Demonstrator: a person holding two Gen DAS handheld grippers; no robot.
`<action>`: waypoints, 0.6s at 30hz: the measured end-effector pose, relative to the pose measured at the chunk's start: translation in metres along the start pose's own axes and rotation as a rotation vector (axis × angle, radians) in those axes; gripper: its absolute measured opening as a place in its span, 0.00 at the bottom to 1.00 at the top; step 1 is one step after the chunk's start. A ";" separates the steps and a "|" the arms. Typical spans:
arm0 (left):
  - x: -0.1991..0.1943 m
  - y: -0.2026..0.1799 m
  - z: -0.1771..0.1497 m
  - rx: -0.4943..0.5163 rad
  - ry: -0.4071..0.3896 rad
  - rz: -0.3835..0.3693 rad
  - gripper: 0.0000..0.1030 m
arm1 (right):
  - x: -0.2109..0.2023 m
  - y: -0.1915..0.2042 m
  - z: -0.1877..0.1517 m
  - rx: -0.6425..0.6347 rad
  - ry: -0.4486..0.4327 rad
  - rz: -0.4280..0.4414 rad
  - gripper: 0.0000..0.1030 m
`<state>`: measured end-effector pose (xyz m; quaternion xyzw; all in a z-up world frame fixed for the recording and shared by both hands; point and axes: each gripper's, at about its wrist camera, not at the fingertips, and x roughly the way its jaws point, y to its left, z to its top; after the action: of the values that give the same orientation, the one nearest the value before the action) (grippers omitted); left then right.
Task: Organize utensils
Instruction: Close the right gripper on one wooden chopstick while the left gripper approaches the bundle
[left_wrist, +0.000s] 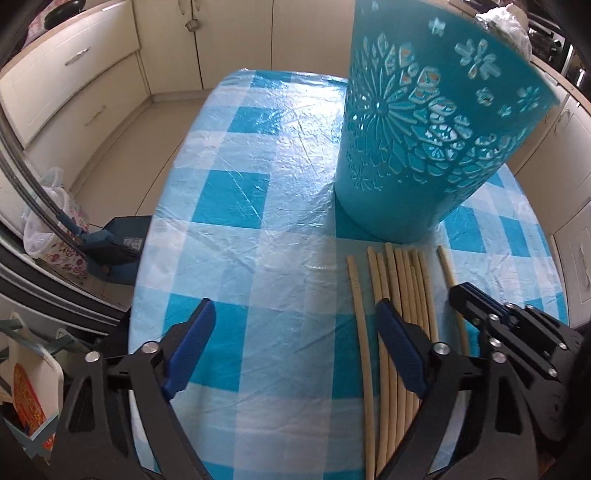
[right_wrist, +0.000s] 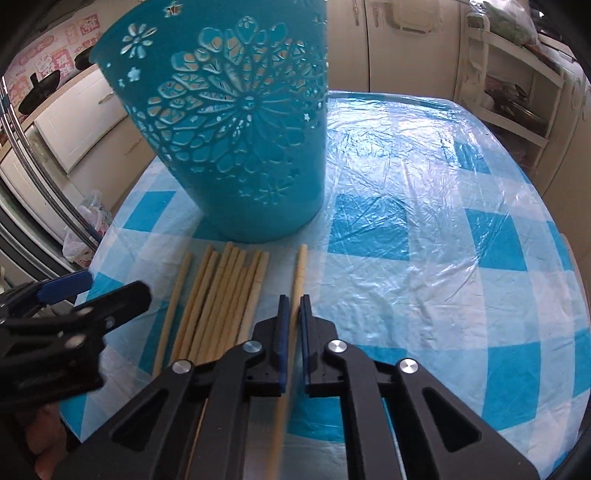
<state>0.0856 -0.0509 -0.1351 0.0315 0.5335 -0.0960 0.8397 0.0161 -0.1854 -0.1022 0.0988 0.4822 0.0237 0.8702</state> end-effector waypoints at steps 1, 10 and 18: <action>0.003 -0.002 0.001 0.002 0.006 0.006 0.73 | 0.000 -0.002 0.000 -0.008 0.003 0.003 0.06; 0.019 -0.025 0.007 0.075 -0.003 0.050 0.38 | -0.005 -0.005 -0.006 0.019 -0.018 0.038 0.06; 0.002 -0.014 0.014 0.101 0.019 -0.035 0.05 | -0.005 -0.011 -0.007 0.052 -0.031 0.068 0.06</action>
<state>0.0965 -0.0675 -0.1299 0.0653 0.5365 -0.1374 0.8301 0.0066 -0.1961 -0.1041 0.1379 0.4656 0.0392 0.8733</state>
